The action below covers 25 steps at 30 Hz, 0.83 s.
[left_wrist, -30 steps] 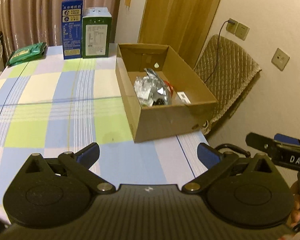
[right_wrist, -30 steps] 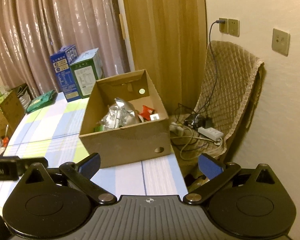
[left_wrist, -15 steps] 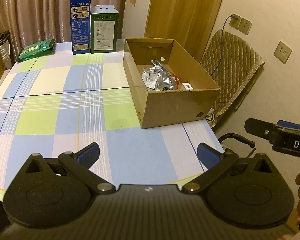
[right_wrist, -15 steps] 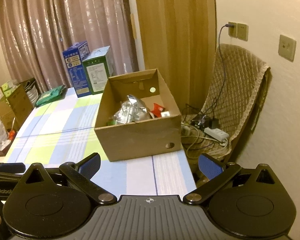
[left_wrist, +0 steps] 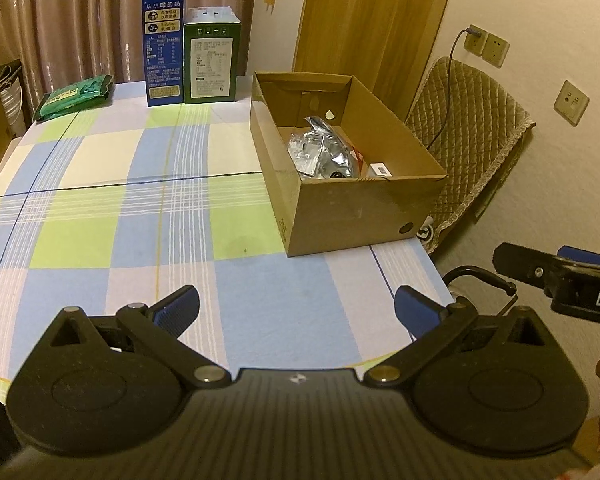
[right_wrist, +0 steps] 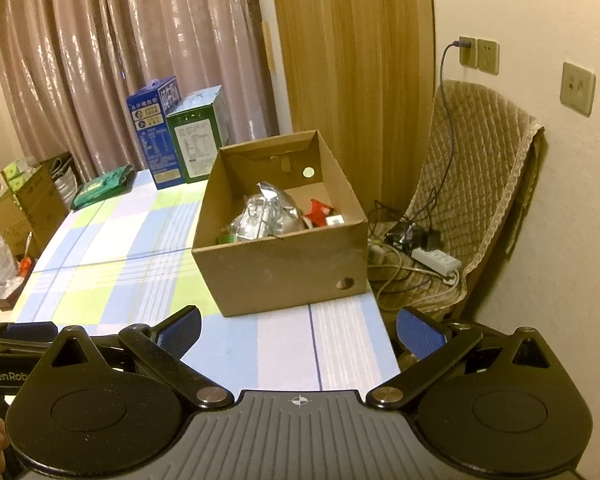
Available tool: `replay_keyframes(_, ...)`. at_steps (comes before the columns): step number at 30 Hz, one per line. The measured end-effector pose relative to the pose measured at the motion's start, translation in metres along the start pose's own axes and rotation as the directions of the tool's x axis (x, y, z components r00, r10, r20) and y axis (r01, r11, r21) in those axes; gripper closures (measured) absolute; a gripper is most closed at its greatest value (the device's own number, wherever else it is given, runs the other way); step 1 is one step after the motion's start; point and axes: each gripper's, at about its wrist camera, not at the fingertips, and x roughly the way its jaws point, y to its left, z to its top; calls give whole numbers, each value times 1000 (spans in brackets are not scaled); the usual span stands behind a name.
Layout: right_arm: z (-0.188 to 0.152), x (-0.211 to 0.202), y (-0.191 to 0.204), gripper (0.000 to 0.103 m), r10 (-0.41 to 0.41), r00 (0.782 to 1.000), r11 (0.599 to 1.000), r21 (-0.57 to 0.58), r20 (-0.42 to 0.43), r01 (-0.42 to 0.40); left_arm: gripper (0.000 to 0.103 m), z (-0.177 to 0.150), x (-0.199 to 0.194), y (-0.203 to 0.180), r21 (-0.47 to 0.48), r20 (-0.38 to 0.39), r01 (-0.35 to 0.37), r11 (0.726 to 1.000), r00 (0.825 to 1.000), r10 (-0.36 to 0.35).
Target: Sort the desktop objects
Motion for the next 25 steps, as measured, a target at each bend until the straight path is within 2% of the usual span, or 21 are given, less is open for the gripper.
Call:
replay_keyframes(19,-2,2,1,2,1,1000,1000,-5,-9,-1,1,1,4,-2,0,14,-2,1000,1000,2)
replay_keyframes(25,-3,1,6,2,-1,1000,1000,-13,-11,1,1,2,1,0,-2,43,2,1000,999,-2)
